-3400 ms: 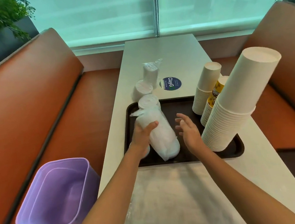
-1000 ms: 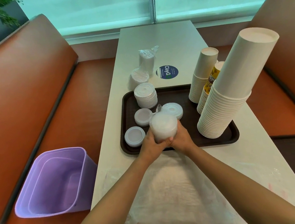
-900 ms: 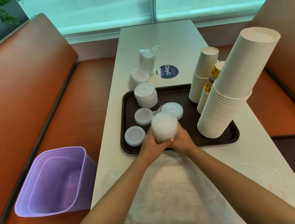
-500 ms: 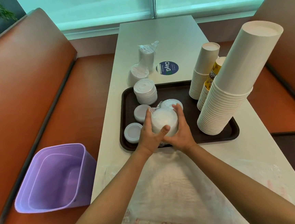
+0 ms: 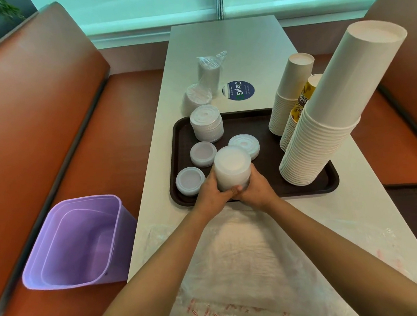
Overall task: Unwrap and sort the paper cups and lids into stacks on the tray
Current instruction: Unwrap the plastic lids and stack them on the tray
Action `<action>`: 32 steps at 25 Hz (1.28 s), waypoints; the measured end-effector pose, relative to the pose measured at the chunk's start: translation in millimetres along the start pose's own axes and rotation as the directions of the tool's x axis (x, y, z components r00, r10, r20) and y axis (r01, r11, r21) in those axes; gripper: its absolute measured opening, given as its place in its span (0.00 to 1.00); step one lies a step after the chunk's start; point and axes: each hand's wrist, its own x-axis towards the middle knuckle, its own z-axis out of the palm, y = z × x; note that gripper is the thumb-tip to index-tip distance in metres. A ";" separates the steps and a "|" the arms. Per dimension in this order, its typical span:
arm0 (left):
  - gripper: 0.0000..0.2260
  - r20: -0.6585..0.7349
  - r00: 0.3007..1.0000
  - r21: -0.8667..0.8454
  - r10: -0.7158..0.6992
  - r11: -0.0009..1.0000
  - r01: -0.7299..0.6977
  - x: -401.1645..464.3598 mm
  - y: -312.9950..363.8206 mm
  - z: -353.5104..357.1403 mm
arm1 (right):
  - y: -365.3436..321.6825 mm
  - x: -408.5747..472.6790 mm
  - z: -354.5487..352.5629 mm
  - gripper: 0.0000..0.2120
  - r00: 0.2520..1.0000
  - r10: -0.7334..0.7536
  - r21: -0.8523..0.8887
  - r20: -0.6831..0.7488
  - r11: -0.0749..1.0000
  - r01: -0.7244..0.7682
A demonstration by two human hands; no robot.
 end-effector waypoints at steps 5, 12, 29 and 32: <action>0.34 0.021 0.999 0.046 0.024 0.999 -0.025 -2.7 4.7 0.4 | -4.4 -7.2 0.9 0.48 0.988 -0.094 0.119 -0.119 0.987 0.108; 0.36 -0.106 0.989 0.299 0.104 0.952 -0.068 -11.0 15.7 -4.1 | -10.5 -0.7 -0.8 0.38 0.985 -0.066 0.122 -0.158 0.989 0.086; 0.26 0.179 0.953 0.710 0.243 0.639 -0.296 1.8 83.9 -7.2 | -4.5 -4.7 -3.4 0.42 0.992 -0.010 0.100 -0.124 0.995 0.022; 0.26 0.149 0.960 0.664 0.238 0.695 -0.276 -4.0 80.7 -4.3 | -1.9 -4.8 -2.8 0.40 0.991 -0.016 0.101 -0.132 0.994 0.030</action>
